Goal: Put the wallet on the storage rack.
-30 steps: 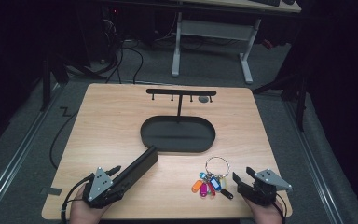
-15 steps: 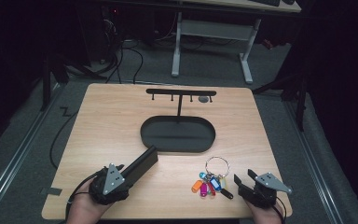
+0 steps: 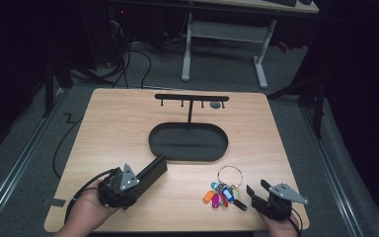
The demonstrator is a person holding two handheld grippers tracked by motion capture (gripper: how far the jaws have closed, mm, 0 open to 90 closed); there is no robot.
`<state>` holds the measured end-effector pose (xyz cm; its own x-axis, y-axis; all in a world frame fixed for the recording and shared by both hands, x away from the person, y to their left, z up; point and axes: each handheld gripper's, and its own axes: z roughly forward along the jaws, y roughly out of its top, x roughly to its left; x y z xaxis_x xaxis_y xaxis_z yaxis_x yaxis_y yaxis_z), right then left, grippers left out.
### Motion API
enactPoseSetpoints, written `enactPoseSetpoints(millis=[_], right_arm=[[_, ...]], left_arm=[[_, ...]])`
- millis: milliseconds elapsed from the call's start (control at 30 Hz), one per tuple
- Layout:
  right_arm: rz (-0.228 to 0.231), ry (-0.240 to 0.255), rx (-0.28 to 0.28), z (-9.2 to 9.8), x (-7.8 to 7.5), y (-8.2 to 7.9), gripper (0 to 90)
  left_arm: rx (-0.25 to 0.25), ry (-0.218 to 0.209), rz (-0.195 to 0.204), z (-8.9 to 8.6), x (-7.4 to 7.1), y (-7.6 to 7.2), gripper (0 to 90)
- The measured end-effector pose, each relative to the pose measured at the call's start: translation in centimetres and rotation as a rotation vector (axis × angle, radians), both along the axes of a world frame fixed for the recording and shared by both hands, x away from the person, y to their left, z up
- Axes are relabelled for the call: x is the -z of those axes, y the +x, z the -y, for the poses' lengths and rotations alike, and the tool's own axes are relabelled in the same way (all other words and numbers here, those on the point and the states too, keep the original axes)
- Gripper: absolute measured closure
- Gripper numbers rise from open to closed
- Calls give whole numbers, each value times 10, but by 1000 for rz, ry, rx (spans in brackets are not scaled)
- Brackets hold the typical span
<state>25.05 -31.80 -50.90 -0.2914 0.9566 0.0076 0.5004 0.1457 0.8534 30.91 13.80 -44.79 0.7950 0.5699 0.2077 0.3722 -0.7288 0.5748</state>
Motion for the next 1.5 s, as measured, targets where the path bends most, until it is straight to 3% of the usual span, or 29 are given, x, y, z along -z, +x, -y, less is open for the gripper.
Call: enactPoseSetpoints(millis=[67, 233, 433, 700, 833, 1033, 1267, 1500], right_arm=[[-2, 5, -1, 1, 0, 0, 394], [-3, 18, 0, 3, 0, 0, 394], [-6, 20, -1, 4, 1, 1, 394], [-12, 29, -4, 5, 2, 1, 394], [-14, 30, -4, 5, 2, 1, 394], [-20, 30, -7, 4, 3, 2, 394], [-20, 32, -8, 4, 3, 2, 394], [-19, 34, -10, 5, 2, 2, 395]], left_arm=[[-5, 9, -22, 1, -2, 4, 440], [3, 87, -59, 6, -12, 12, 455], [13, 117, -145, 11, -20, 21, 476], [-4, 142, -253, 18, -18, 34, 525], [-5, 177, -274, 22, -19, 36, 590], [-4, 180, -327, 25, -22, 42, 648], [-4, 192, -336, 25, -22, 46, 699], [33, 220, -299, 25, -22, 45, 740]])
